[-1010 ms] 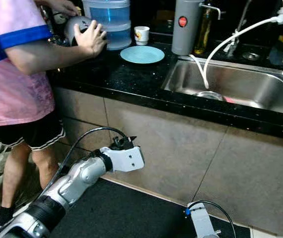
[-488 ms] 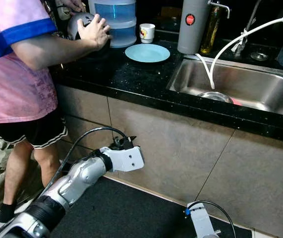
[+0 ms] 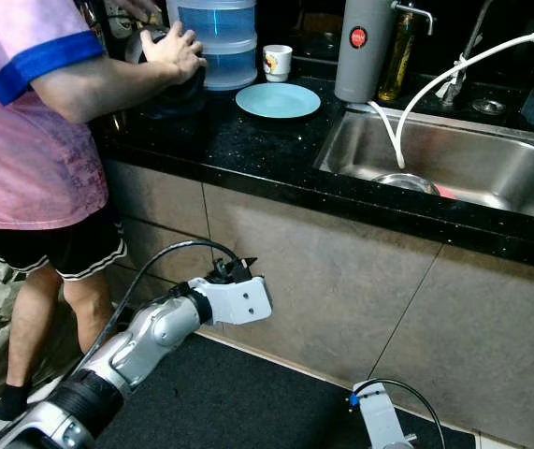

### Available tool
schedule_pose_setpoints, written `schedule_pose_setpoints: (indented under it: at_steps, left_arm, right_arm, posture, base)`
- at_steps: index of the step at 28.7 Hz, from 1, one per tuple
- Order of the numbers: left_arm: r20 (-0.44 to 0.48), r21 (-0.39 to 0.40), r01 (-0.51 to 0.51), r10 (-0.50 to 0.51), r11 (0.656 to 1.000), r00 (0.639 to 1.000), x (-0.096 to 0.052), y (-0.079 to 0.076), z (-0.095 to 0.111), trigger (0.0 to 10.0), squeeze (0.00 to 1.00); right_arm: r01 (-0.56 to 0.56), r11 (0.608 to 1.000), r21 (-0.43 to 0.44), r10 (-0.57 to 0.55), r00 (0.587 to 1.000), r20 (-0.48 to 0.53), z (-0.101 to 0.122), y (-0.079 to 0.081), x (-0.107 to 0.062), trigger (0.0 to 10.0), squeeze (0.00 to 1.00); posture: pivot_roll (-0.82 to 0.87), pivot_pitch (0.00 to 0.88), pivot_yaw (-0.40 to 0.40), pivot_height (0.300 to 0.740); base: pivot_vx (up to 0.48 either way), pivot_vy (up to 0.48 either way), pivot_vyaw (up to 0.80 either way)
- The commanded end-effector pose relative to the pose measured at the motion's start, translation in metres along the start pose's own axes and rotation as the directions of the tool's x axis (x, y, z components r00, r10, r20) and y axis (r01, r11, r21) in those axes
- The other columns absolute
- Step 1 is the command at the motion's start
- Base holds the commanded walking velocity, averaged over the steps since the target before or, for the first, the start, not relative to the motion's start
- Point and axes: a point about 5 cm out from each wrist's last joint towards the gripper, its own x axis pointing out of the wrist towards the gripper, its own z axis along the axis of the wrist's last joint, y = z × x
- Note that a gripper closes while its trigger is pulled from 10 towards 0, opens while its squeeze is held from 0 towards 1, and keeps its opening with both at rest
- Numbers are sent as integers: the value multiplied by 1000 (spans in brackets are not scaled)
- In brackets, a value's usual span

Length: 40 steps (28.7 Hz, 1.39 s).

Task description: Kitchen organization

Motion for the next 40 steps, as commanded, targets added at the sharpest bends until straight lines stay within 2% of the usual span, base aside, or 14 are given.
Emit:
schedule_pose_setpoints:
  at_steps: [1, 19, 35, 40]
  left_arm:
    - [-2, -5, 8, -8, 1000, 1000, -1, -4, 1, 10000, 0]
    - [11, -4, 5, -5, 1000, 1000, -1, -4, 8, 10000, 0]
    - [1, -5, 6, -6, 1000, 1000, 0, -4, 6, 10000, 0]
    - [-1, -4, 6, -6, 1000, 1000, 0, -4, 6, 10000, 0]
  right_arm:
    - [1, 1000, 1, -1, 1000, -9, -4, -1, 0, 10000, 0]
    - [9, 1000, -1, -9, 1000, -12, -6, -6, -1, 10000, 0]
    - [7, 1000, 10, -7, 1000, -10, -5, -5, -1, 10000, 0]
    - [-5, 1000, 8, 5, 1000, -28, -7, -4, -1, 10000, 0]
  posture:
    - [114, 0, -19, 740]
    - [98, 14, -27, 740]
    - [94, 9, -19, 740]
    - [104, 7, -24, 740]
  base:
    - [0, 0, 0]
    - [0, 0, 0]
    - [0, 0, 0]
    - [0, 0, -754]
